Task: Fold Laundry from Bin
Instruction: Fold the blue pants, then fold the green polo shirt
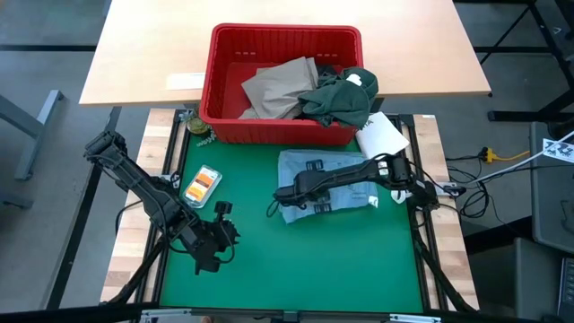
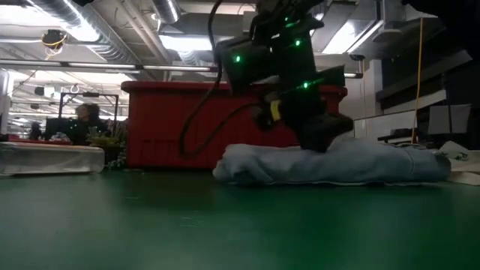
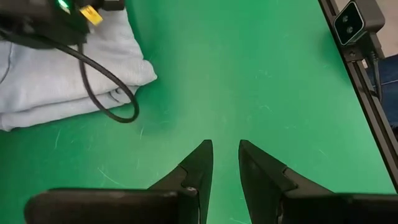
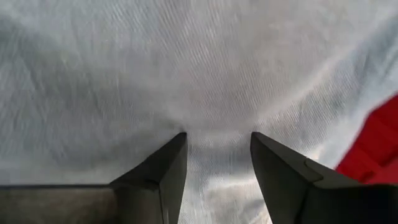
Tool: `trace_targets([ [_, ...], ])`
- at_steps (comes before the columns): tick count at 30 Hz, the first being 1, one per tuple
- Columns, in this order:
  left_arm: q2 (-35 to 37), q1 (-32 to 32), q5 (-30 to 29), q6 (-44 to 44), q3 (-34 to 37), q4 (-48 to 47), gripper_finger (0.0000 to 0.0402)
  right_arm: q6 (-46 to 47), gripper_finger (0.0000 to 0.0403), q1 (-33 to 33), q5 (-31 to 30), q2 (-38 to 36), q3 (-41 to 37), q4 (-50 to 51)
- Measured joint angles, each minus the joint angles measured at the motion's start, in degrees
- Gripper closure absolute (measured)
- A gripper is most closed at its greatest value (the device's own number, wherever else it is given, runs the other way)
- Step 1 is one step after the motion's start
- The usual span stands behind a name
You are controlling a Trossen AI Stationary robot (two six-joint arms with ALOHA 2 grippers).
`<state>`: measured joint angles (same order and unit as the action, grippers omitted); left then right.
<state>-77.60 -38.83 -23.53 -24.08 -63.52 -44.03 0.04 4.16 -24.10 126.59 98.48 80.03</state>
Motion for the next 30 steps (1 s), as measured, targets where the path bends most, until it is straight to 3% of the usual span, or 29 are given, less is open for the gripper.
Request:
trace_targets([
  [10, 0.0, 0.0, 0.0, 0.0, 0.0, 0.1, 0.0328, 0.1, 0.0224, 0.0, -0.4, -12.0, 0.0, -0.6],
  [14, 0.0, 0.0, 0.0, 0.1, 0.0, 0.5, 0.0328, 0.2, 0.0224, 0.0, -5.1, -18.0, 0.1, -0.2],
  [21, 0.0, 0.0, 0.0, 0.2, 0.0, 1.4, 0.0328, 0.1, 0.0224, -0.6, -21.0, -27.4, 0.1, 2.1],
  [30, 0.0, 0.0, 0.0, 0.2, 0.0, 1.5, 0.0328, 0.1, 0.0224, -8.0, -21.0, -35.5, 0.1, 2.6],
])
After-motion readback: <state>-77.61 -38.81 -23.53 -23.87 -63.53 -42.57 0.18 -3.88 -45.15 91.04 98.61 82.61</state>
